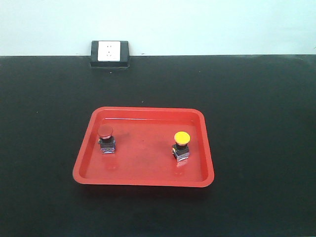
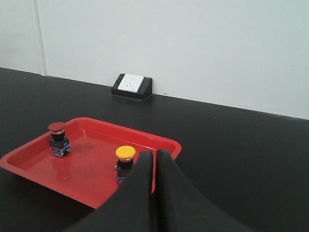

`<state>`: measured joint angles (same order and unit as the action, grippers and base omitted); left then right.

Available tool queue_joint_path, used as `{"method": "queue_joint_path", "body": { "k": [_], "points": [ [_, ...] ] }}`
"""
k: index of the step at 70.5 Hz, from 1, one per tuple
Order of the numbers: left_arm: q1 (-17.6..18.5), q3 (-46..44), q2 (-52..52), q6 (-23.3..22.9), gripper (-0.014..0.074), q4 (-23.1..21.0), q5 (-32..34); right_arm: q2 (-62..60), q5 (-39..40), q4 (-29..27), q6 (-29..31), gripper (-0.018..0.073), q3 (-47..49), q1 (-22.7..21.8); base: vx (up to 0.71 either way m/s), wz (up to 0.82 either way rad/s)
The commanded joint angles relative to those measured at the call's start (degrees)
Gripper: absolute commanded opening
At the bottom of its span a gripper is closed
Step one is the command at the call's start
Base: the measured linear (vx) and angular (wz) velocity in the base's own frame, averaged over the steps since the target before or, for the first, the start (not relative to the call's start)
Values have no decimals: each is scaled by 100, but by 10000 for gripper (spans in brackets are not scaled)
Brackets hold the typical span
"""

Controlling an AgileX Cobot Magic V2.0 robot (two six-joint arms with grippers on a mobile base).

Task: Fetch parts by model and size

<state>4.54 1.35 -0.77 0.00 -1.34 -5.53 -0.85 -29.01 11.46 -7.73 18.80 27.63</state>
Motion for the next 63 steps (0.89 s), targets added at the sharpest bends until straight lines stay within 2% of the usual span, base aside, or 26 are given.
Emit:
{"method": "queue_joint_path", "body": {
  "k": [1, 26, 38, 45, 52, 63],
  "points": [
    [-17, -65, -67, -50, -6, -51, 435, -12, 414, 78, 54, -10, 136, 2, 0, 0],
    [-17, -65, -67, -50, -6, -51, 435, -12, 442, 164, 54, -10, 112, -91, 0, 0],
    [-17, -65, -67, -50, -6, -51, 435, -12, 1218, 39, 118, -10, -420, -958, 0, 0],
    [-17, -65, -67, -50, -6, -51, 435, -12, 1805, -351, 267, -10, -966, -1644, 0, 0],
    [-17, -65, -67, -50, -6, -51, 435, -12, 2071, -668, 294, -10, -1324, -2266, 0, 0],
    [-17, -65, -67, -50, -6, -51, 435, -12, 2285, -864, 288, -10, -1709, -2813, 0, 0]
  ]
}}
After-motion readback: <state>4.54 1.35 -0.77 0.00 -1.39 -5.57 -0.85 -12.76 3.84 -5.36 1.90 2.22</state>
